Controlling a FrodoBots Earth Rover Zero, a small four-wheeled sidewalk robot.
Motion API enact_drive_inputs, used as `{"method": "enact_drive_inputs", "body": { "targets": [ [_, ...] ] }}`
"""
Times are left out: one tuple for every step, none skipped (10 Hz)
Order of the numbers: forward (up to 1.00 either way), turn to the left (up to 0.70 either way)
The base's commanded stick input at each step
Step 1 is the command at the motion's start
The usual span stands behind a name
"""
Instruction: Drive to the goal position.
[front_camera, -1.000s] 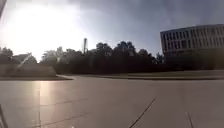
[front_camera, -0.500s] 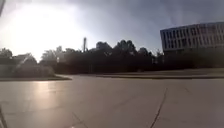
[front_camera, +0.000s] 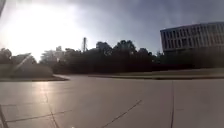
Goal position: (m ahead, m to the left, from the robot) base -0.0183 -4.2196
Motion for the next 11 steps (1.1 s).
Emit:
{"method": "enact_drive_inputs", "body": {
  "targets": [
    [0.7,0.0],
    [0.7,0.0],
    [0.7,0.0],
    [0.7,0.0],
    [0.7,0.0],
    [0.7,0.0],
    [0.7,0.0],
    [0.7,0.0],
    [0.7,0.0],
    [0.7,0.0],
    [0.7,0.0]
  ]
}}
